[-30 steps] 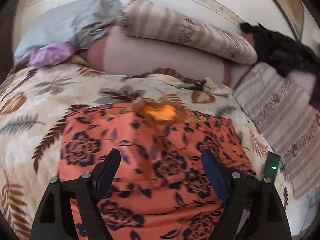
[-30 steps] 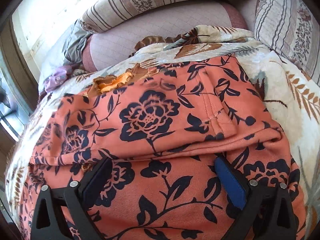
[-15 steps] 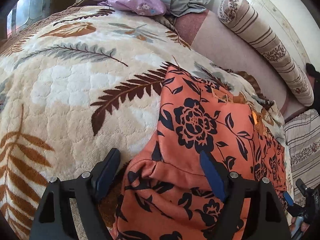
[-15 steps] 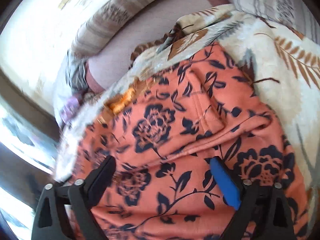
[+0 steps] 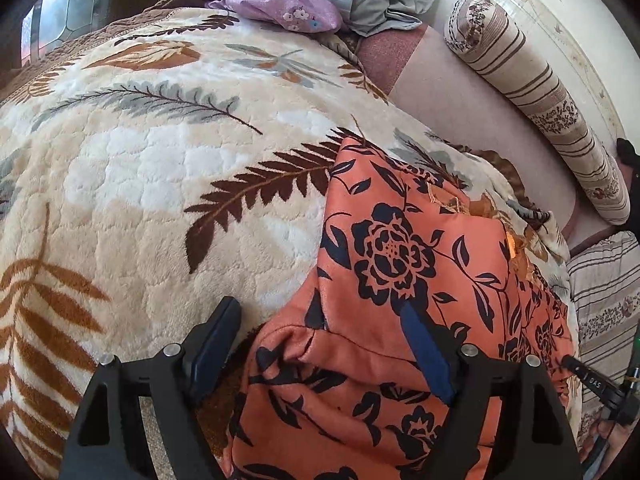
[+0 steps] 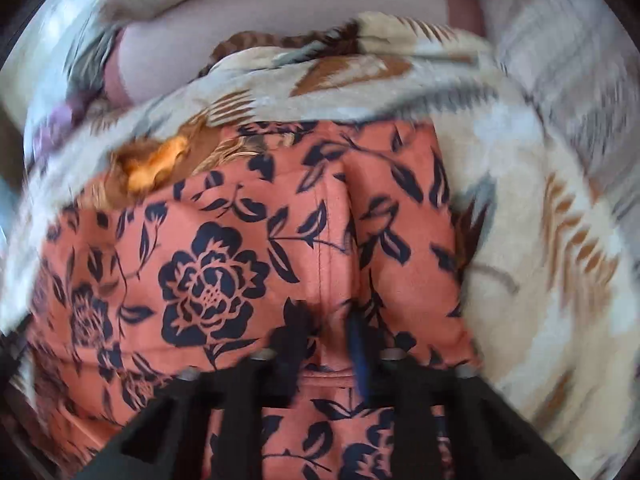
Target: Fold small clothes
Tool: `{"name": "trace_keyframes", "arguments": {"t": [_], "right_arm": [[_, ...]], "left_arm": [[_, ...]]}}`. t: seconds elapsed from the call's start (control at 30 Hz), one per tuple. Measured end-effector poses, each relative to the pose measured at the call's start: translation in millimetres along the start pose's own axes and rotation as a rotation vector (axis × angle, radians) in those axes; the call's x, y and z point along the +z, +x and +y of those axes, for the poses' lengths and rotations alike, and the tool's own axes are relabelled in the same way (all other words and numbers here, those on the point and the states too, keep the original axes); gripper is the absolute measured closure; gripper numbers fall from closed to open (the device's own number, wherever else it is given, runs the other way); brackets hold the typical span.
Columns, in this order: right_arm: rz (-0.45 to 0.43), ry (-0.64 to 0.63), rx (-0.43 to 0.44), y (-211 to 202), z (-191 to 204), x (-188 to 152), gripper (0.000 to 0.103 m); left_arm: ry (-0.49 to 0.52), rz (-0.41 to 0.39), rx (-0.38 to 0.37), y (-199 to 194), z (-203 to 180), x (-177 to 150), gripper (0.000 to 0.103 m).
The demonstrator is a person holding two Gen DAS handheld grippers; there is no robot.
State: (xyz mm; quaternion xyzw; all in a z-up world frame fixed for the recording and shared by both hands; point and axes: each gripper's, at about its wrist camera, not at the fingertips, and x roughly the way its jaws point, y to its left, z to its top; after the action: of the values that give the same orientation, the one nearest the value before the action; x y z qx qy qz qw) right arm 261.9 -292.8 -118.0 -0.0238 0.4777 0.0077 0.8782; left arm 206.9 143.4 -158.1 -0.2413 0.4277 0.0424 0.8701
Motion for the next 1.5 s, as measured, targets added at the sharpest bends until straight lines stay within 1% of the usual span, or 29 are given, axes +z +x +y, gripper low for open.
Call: {"name": "trace_keyframes", "arguments": {"t": [0.07,0.13,0.2,0.23,0.27,0.3,0.33,0.4,0.47,0.57,0.6,0.67,0.7,0.73,0.77,0.83,0.87,0.9,0.93,0.97,1.0,1.03,1.07,1.13,1.23,1.27,1.33,1.43,1.5], "right_arm": [[-0.101,-0.111,-0.084,-34,13,6,0.094],[-0.165,-0.115,-0.154,-47,6,2,0.094],[-0.088,-0.046,-0.152,-18,-10,-9,0.086],[0.027,-0.005,-0.106,12,-20,-19,0.075],[0.081,0.059,-0.03,31,-30,-30,0.075],[0.015,0.113,-0.003,25,-39,-34,0.07],[-0.014,0.19,0.027,18,-48,-35,0.055],[-0.033,0.319,0.124,5,-64,-32,0.04],[-0.123,0.334,0.113,-20,-67,-19,0.04],[-0.209,0.352,0.291,-40,-65,1,0.03],[-0.214,0.363,0.365,-38,-61,6,0.025],[-0.146,0.383,0.52,-10,-52,10,0.015],[-0.072,0.381,0.512,15,-47,7,0.014],[0.038,0.398,0.432,43,-43,-2,0.015],[0.055,0.437,0.425,55,-43,-12,0.017],[-0.043,0.437,0.388,33,-37,-4,0.017],[-0.065,0.407,0.398,23,-29,0,0.017],[-0.103,0.362,0.414,14,-21,4,0.017],[-0.143,0.319,0.387,6,-15,7,0.018],[-0.17,0.297,0.338,6,-14,10,0.018],[-0.164,0.3,0.285,15,-15,10,0.015],[-0.089,0.333,0.243,35,-22,8,0.013],[-0.054,0.367,0.269,49,-28,5,0.013],[-0.116,0.368,0.234,23,-23,5,0.013],[-0.184,0.301,0.282,-5,-12,2,0.013],[-0.155,0.258,0.265,0,-2,2,0.011],[0.008,0.22,0.203,26,-2,-1,0.013],[-0.109,0.281,0.221,-15,-6,-17,0.011],[-0.143,0.243,0.224,-42,0,-35,0.011]], "left_arm": [[-0.014,-0.027,0.018,-7,0,2,0.021],[-0.032,-0.14,0.036,-27,-1,5,0.021],[0.027,-0.23,0.044,-40,-12,6,0.02],[0.085,-0.22,0.066,-36,-20,5,0.02],[0.145,-0.165,0.093,-24,-27,2,0.019],[0.199,-0.045,0.124,-1,-30,-3,0.019],[0.206,0.057,0.14,18,-28,-8,0.018],[0.205,-0.01,0.161,11,-32,-8,0.017],[0.191,-0.032,0.13,0,-35,-3,0.017],[0.18,-0.145,0.149,-18,-35,-1,0.017],[0.186,-0.111,0.17,-10,-33,0,0.017],[0.138,0.079,0.142,22,-18,0,0.016],[0.132,0.016,0.133,14,-17,1,0.016],[0.111,-0.005,0.135,5,-18,4,0.016],[0.073,-0.042,0.087,-7,-16,8,0.017],[0.025,-0.19,0.015,-36,-10,11,0.016],[0.027,-0.233,0.061,-41,-9,12,0.016],[0.044,-0.209,0.132,-33,-9,15,0.015],[0.066,-0.098,0.17,-10,-8,16,0.015],[0.063,0.073,0.164,18,-1,14,0.015],[0.104,0.041,0.187,21,-2,10,0.014],[0.131,-0.017,0.214,13,-10,9,0.014],[0.133,-0.021,0.22,9,-14,10,0.013],[0.113,-0.011,0.163,9,-8,12,0.013],[0.053,0.008,0.16,16,1,14,0.013],[0.058,0.008,0.166,15,-1,14,0.013],[0.086,0.008,0.18,17,-3,12,0.013],[0.091,0.007,0.175,14,-5,10,0.013],[0.065,0.008,0.169,12,-3,11,0.013]]}}
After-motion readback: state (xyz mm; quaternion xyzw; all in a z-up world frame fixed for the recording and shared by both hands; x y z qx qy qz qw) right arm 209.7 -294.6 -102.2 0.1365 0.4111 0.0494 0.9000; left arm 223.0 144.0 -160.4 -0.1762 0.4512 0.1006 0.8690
